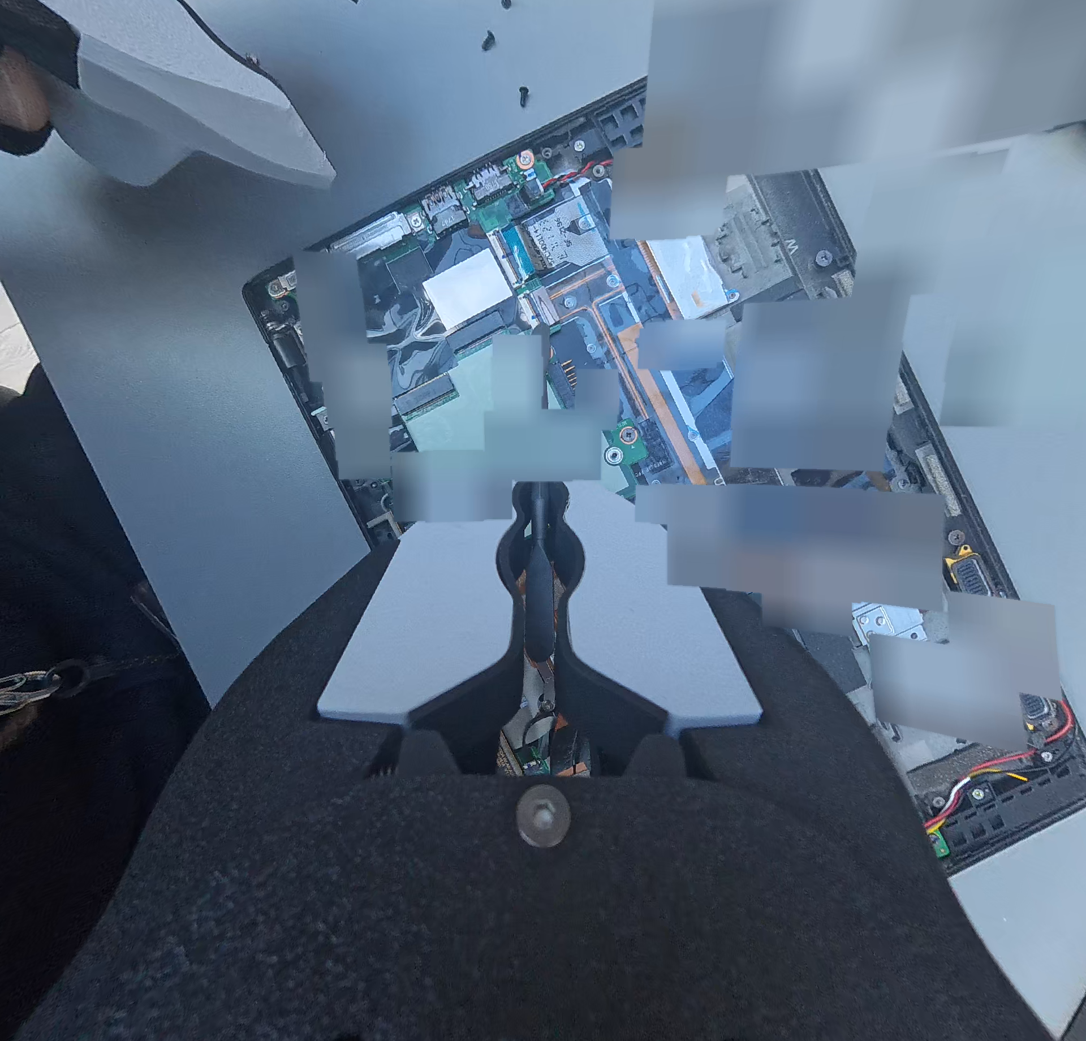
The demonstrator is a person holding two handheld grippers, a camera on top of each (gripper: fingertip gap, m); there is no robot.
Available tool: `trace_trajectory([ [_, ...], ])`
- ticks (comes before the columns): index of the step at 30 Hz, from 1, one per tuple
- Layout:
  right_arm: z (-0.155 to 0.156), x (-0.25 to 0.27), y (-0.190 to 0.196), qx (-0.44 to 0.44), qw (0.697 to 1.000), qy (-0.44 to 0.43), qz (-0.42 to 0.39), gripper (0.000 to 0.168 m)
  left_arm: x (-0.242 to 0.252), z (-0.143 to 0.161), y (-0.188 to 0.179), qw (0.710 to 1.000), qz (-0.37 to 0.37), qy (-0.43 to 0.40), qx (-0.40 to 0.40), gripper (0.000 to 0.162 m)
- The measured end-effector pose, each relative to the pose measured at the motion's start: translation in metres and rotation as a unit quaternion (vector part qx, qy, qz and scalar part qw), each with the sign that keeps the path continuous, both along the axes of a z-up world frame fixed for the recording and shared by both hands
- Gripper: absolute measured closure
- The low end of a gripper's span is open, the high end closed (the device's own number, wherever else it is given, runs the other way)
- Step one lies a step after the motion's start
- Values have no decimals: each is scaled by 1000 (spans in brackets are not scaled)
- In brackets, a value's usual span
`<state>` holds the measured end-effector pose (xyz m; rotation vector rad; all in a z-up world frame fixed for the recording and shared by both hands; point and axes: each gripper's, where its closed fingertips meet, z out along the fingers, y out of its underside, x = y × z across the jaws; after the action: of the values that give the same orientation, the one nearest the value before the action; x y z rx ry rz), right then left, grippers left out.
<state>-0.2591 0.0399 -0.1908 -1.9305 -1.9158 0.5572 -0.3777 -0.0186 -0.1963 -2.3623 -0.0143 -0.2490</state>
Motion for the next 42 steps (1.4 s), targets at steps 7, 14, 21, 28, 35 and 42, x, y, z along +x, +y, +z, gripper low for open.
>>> trace_trajectory([
  [7, 0, 2, 1, 1, 1000, 6, 0, 165, 2, 0, 0, 1000, -1, 0, 0, 104],
  [14, -1, 7, 5, -6, 1000, 22, -15, 165, 11, 18, 7, 998, -17, -46, 44, 162],
  [21, -2, 8, 2, -31, 999, 37, -15, 165, 22, 8, 13, 998, -39, -54, 22, 162],
  [28, -5, 13, 6, -43, 999, 27, 7, 165, 32, 5, 19, 996, -69, -52, 7, 162],
  [35, -5, 11, 11, -57, 997, 31, 35, 165, 31, 2, 23, 996, -67, -50, -10, 162],
  [42, -4, 4, 17, -53, 995, 21, 82, 165, 39, -3, 28, 995, -80, -46, -30, 162],
])
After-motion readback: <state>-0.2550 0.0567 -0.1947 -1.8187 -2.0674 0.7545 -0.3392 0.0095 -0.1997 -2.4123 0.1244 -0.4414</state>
